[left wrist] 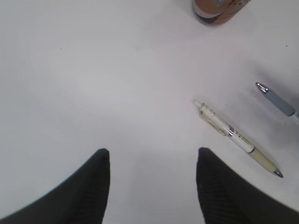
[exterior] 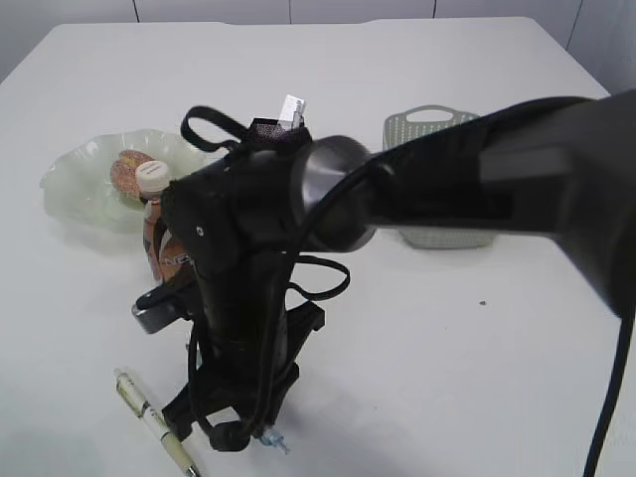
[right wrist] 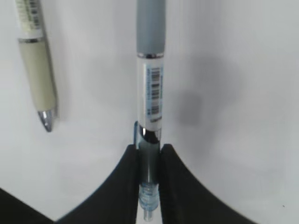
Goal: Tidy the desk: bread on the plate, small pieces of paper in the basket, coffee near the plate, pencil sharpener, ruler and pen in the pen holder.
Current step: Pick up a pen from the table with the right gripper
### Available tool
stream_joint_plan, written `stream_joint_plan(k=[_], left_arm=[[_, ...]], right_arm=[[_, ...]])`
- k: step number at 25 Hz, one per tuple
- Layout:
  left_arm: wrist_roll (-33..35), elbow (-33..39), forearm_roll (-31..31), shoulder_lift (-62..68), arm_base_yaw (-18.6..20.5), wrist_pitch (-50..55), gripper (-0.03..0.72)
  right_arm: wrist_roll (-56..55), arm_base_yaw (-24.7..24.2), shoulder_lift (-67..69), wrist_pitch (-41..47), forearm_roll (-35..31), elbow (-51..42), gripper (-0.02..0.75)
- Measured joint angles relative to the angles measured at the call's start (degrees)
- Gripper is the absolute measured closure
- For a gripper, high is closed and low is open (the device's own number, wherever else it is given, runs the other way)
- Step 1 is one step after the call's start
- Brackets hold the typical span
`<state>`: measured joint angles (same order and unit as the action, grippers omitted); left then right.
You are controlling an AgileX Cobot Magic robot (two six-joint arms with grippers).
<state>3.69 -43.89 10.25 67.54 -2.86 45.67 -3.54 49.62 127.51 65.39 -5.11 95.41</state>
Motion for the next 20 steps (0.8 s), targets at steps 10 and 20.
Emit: stream_joint_plan(k=[10,20], left_arm=[[0.0,0.0,0.0,0.0,0.0,-0.1,0.255],[1.4,0.0,0.0,0.0,0.0,0.0,0.255]], right_arm=[[3.9,0.0,-5.7,3.7,-0.1,-0.1,0.663],[6.8,-3.6,-11.9,4.1,-2.0,-0.1,0.665]])
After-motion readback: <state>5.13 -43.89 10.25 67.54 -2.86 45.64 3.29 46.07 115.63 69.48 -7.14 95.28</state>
